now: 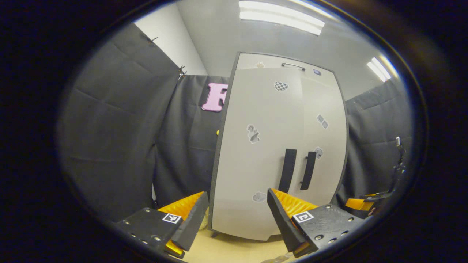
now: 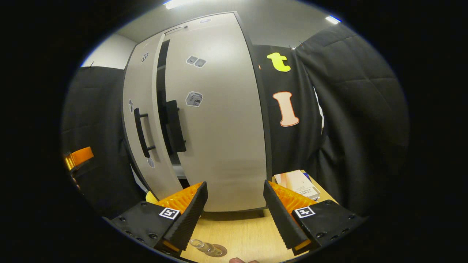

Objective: Grasp the bottle in the cabinet with the left hand and place it on the coaster, then close the right door with the right hand and the left door with the left hand.

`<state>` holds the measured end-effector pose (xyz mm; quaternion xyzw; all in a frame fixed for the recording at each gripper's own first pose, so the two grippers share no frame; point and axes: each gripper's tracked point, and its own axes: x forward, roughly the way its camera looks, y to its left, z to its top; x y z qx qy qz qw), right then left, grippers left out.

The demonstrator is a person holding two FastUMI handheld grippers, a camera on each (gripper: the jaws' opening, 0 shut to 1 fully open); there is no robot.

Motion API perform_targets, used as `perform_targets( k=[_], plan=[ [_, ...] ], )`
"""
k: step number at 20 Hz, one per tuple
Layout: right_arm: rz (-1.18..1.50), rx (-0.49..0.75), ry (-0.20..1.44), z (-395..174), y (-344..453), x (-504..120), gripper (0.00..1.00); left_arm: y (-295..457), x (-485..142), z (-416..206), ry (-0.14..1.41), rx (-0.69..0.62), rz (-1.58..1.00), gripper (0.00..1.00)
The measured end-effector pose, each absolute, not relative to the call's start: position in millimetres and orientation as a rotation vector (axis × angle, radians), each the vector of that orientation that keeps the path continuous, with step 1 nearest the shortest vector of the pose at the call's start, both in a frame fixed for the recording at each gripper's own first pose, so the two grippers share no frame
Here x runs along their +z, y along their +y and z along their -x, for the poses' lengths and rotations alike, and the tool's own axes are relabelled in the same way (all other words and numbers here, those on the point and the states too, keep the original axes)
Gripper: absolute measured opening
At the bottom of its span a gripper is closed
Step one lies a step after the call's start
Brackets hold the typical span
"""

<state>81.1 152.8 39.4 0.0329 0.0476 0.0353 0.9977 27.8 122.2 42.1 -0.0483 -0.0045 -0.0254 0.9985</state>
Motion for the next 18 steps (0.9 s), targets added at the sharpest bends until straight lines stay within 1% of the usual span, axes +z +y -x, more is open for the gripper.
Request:
perform_targets(
  k=[2, 3, 6, 8, 10, 11, 12, 15, 18],
  plan=[
    [-0.077, 0.045, 0.094, -80.1, 149.4, 38.8, 0.98, 114.2, 35.6, -26.2, 0.001, -0.071, 0.114, 1.0],
    [-0.081, 0.03, 0.096, -80.0, 147.5, 37.7, 0.98, 110.7, 31.1, -26.4, 0.012, -0.076, 0.108, 0.88],
    [-0.13, 0.005, 0.113, -78.5, 150.1, 30.9, 0.98, 110.3, 29.0, -31.1, 0.017, -0.09, 0.067, 1.0],
    [-0.203, 0.008, 0.109, -74.3, 158.3, 30.4, 0.98, 109.3, 32.5, -30.7, 0.0, -0.103, 0.054, 0.94],
    [-0.219, -0.01, 0.111, -71.6, 163.6, 27.0, 0.98, 111.1, 34.2, -30.1, -0.013, -0.121, 0.048, 0.94],
    [-0.207, -0.022, 0.12, -69.9, 165.7, 23.2, 0.98, 111.3, 33.7, -31.1, -0.014, -0.13, 0.043, 1.0],
    [-0.195, -0.03, 0.132, -67.5, 169.7, 18.3, 0.98, 110.8, 31.3, -31.7, -0.007, -0.14, 0.035, 1.0],
    [-0.161, -0.041, 0.156, -61.1, 183.9, 10.9, 0.98, 110.3, 14.7, -38.6, 0.026, -0.167, 0.007, 0.95],
    [-0.108, -0.079, 0.142, -56.4, 190.1, 14.1, 0.98, 138.0, -22.0, -36.0, 0.065, -0.187, -0.021, 0.9]
  ],
)
